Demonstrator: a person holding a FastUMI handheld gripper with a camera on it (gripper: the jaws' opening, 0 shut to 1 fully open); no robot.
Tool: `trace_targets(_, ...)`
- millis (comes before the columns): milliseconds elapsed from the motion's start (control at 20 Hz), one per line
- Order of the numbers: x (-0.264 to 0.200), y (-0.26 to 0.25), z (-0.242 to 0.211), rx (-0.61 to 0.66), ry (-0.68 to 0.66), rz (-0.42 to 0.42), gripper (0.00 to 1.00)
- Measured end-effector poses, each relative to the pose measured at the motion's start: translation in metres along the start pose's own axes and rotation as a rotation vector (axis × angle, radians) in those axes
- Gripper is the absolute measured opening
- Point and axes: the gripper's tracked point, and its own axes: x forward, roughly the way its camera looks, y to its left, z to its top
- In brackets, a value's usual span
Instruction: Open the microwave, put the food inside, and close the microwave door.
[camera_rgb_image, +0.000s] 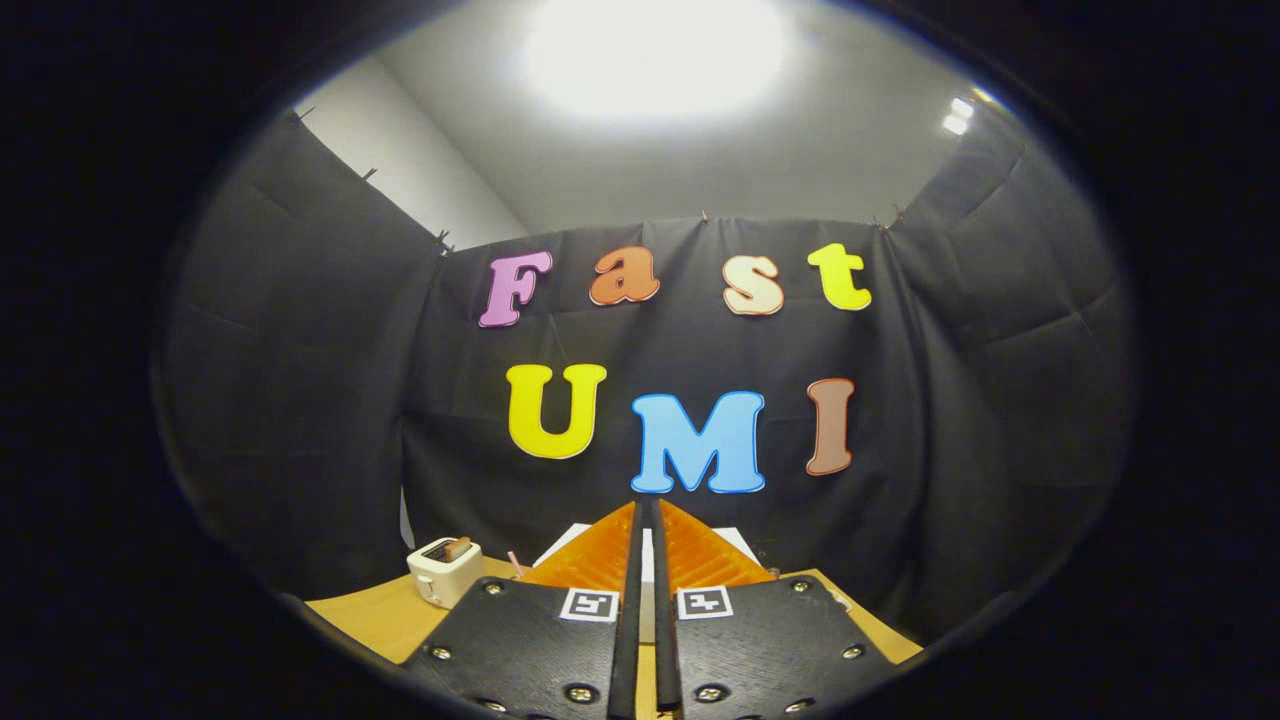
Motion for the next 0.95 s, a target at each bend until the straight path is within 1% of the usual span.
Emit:
trace_targets(100,0.007,-0.005,0.0,0.023,-0.008,-0.032,0.07)
trace_targets(150,0.01,-0.009,0.0,0.029,-0.004,-0.05,0.11)
trace_targets(200,0.012,-0.008,-0.007,0.026,0.008,-0.055,0.19)
trace_targets(250,0.012,-0.004,-0.014,0.02,0.029,-0.043,0.24)
trace_targets(300,0.013,-0.003,-0.02,0.009,0.048,-0.049,0.3)
trace_targets(350,0.015,-0.008,-0.027,-0.006,0.068,-0.059,0.49)
trace_targets(450,0.019,0.0,-0.035,-0.009,0.092,-0.034,0.87)
trace_targets(500,0.02,0.002,-0.037,-0.007,0.098,-0.035,0.95)
trace_targets(550,0.022,-0.002,-0.04,-0.003,0.1,-0.037,0.98)
trace_targets(950,0.023,-0.005,-0.037,-0.004,0.089,-0.056,0.98)
